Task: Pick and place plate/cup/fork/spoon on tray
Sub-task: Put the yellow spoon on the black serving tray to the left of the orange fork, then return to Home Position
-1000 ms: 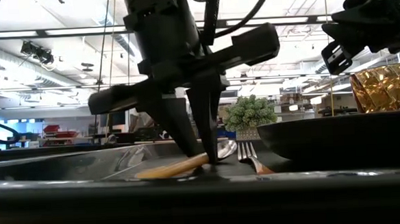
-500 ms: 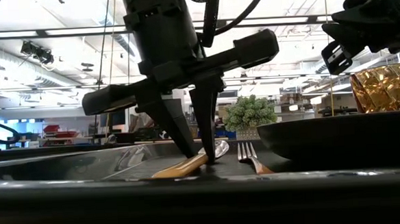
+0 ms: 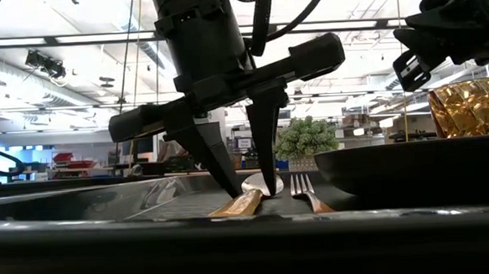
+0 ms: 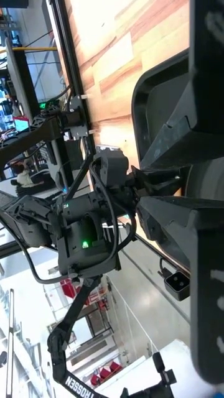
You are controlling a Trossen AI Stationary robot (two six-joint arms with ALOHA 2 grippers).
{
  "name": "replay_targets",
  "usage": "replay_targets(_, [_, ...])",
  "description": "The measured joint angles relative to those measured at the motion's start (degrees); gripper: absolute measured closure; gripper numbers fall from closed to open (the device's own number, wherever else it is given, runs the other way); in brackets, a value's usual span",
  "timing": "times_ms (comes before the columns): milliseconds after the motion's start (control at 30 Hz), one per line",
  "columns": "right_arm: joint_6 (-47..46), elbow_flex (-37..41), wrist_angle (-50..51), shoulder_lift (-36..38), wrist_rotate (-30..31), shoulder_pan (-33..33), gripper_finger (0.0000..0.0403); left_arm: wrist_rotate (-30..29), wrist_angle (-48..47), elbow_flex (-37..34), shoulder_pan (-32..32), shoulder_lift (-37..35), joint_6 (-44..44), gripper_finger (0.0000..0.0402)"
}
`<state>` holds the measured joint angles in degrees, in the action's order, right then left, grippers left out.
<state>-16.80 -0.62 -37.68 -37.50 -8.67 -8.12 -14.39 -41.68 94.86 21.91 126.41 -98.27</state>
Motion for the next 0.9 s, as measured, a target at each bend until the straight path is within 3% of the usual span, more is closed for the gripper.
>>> replay_targets(400, [-0.1, 0.0, 0.0, 0.0, 0.0, 0.0, 0.0318, 5.2, -8.2, 6.0, -2.4, 0.0, 15.9, 0.0258])
replay_targets(600, [-0.2, 0.0, 0.0, 0.0, 0.6, 0.0, 0.0318, 4.7, -7.9, 8.9, -5.4, 0.0, 33.6, 0.0259])
replay_targets(767, [-0.1, 0.0, 0.0, 0.0, 0.7, 0.0, 0.0318, 0.9, -6.6, 9.1, -7.5, 0.0, 51.9, 0.0259])
replay_targets(900, [-0.1, 0.0, 0.1, 0.0, 0.7, 0.0, 0.0318, -2.3, -6.2, 9.1, -9.4, 0.0, 60.8, 0.026])
